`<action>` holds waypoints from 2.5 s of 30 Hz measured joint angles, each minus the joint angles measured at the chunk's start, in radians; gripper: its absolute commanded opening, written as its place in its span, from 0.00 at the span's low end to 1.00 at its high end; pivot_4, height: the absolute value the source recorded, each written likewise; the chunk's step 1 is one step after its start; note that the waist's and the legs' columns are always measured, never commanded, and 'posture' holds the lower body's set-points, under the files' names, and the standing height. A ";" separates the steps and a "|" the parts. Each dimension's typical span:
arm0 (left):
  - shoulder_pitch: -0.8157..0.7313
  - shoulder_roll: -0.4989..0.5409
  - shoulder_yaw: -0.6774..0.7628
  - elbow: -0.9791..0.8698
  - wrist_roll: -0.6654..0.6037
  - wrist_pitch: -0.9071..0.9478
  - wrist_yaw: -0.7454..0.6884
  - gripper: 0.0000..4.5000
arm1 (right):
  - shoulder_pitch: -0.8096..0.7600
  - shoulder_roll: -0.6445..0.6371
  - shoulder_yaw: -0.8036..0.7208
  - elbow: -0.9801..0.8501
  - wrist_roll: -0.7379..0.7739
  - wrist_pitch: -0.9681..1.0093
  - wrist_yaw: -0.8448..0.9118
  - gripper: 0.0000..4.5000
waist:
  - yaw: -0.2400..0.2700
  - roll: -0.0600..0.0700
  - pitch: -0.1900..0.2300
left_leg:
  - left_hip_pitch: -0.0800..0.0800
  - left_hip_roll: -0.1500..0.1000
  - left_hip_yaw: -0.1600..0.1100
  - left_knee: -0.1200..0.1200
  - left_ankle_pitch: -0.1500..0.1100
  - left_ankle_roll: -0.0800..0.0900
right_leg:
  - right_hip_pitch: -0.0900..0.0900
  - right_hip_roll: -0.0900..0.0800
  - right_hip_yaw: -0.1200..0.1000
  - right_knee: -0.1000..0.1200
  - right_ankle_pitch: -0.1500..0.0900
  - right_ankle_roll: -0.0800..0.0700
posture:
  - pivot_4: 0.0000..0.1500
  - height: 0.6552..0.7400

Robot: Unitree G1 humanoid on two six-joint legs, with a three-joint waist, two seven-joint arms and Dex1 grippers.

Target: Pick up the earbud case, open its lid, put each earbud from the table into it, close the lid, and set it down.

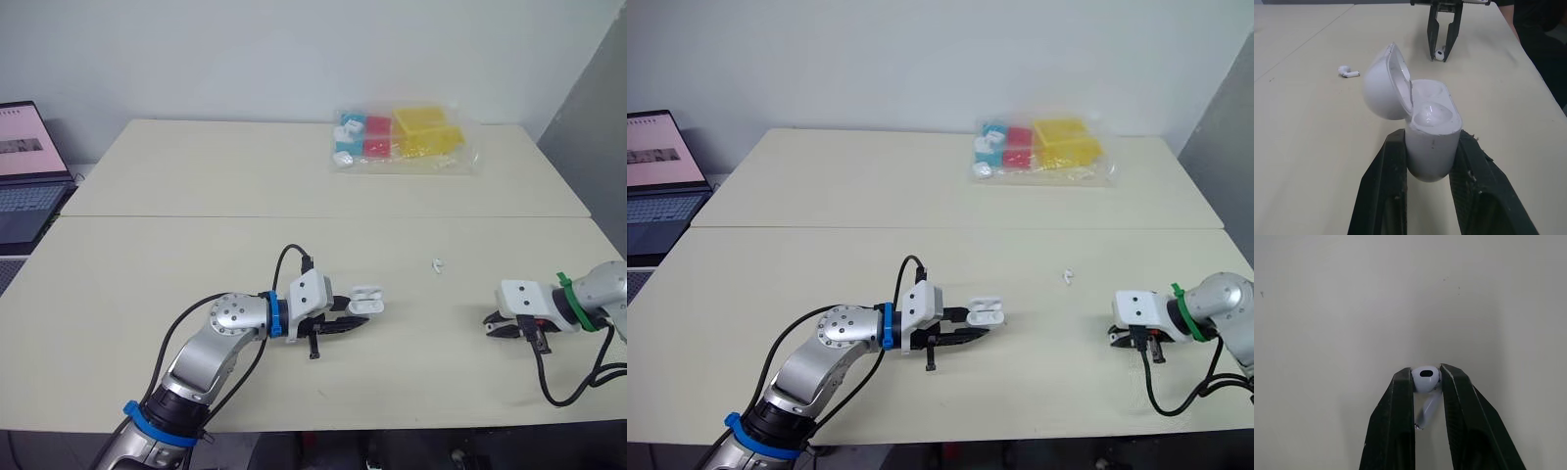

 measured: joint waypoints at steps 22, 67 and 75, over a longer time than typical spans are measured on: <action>0.015 -0.015 -0.007 0.001 0.001 0.002 0.020 0.17 | 0.123 -0.153 -0.184 -0.357 0.142 0.406 -0.007 0.78 | 0.001 0.004 0.001 | 0.000 0.000 0.000 0.000 0.000 0.000 | -0.001 0.000 0.000 0.002 0.000 0.000 | 1.00 1.00; -0.003 -0.076 -0.018 0.040 -0.001 -0.013 0.044 0.17 | -0.110 -0.059 -0.060 -0.380 0.144 0.787 -0.093 0.09 | 0.000 0.004 0.002 | -0.001 -0.001 0.000 0.000 0.000 0.000 | -0.002 0.000 0.000 0.002 0.000 0.000 | 1.00 1.00; -0.034 -0.128 0.014 0.043 -0.030 0.025 0.093 0.17 | -0.085 0.114 -0.389 -0.662 0.411 0.872 -0.215 0.09 | 0.000 0.004 0.002 | -0.001 0.000 -0.001 0.001 0.000 0.000 | -0.001 0.001 0.000 0.002 0.000 0.000 | 1.00 1.00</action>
